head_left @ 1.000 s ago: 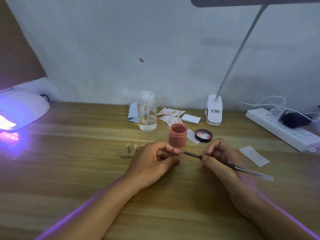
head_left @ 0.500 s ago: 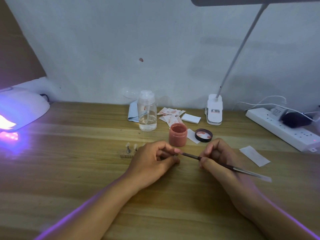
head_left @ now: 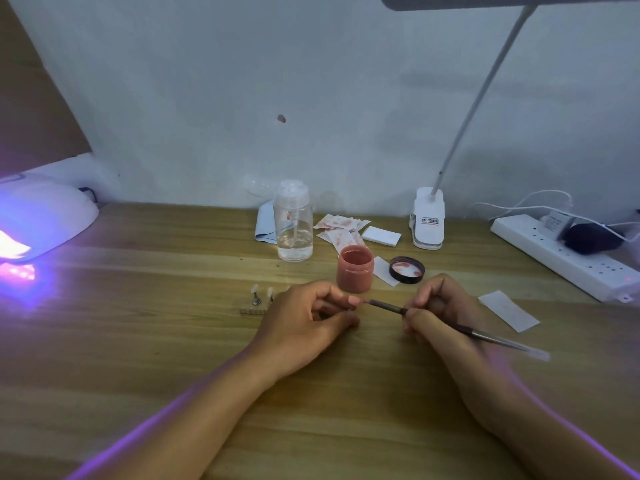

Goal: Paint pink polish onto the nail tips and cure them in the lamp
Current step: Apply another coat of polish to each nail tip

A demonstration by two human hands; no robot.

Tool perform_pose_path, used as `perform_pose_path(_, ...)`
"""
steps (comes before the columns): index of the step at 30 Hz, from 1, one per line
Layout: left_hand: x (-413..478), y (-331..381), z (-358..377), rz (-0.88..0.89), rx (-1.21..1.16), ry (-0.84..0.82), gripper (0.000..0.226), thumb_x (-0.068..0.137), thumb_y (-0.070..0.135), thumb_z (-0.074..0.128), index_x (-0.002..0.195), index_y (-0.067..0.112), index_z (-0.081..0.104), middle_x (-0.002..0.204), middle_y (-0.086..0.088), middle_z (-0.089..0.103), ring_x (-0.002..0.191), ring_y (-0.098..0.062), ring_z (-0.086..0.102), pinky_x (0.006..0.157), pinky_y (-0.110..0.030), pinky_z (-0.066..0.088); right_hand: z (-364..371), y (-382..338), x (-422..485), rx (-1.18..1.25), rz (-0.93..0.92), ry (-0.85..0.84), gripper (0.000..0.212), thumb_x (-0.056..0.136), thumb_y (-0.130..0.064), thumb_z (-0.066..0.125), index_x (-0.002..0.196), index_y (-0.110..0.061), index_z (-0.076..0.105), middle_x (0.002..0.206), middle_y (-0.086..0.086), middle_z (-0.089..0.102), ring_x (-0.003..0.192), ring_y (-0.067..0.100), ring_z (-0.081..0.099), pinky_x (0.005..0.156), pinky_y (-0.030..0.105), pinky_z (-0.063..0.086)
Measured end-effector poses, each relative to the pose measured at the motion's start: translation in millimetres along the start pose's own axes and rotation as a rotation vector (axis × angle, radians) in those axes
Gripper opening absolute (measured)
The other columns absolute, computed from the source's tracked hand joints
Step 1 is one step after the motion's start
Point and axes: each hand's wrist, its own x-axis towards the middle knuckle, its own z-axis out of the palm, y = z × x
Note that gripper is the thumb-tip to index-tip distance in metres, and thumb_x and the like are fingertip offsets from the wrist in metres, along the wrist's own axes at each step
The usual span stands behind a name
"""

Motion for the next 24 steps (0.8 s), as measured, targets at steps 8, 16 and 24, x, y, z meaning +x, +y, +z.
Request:
perform_pose_path(8,0.3,-0.1,-0.5,0.021,0.01,-0.007,0.013,0.084,0.023,0.076,0.088,0.034,0.07,0.087,0.018,0.075,0.069,0.008,0.064,0.06,-0.021,0.042,-1.6,-0.3,-1.2,-0.02,-0.008,0.0,0.01,0.087,0.009,0.055,0.083,0.002,0.048,0.066,0.006,0.062,0.062,0.01,0.054,0.056,0.018,0.041)
perform_pose_path(16,0.5,-1.4,-0.9,0.02,0.01,-0.015,0.01,0.084,0.026,0.076,0.089,0.033,0.07,0.088,0.016,0.076,0.069,0.007,0.064,0.06,-0.022,0.043,0.9,-3.3,-1.7,-0.046,0.001,-0.011,0.008,0.087,0.006,0.056,0.085,0.001,0.05,0.067,0.004,0.062,0.065,0.015,0.053,0.06,0.026,0.04)
perform_pose_path(24,1.0,-2.3,-0.9,0.034,0.006,-0.017,0.008,0.085,0.025,0.076,0.088,0.03,0.07,0.089,0.016,0.076,0.072,0.001,0.067,0.055,-0.016,0.043,1.4,-2.7,-0.6,-0.019,-0.008,0.0,0.008,0.089,0.007,0.054,0.085,0.007,0.047,0.065,0.008,0.059,0.058,0.007,0.052,0.053,0.016,0.039)
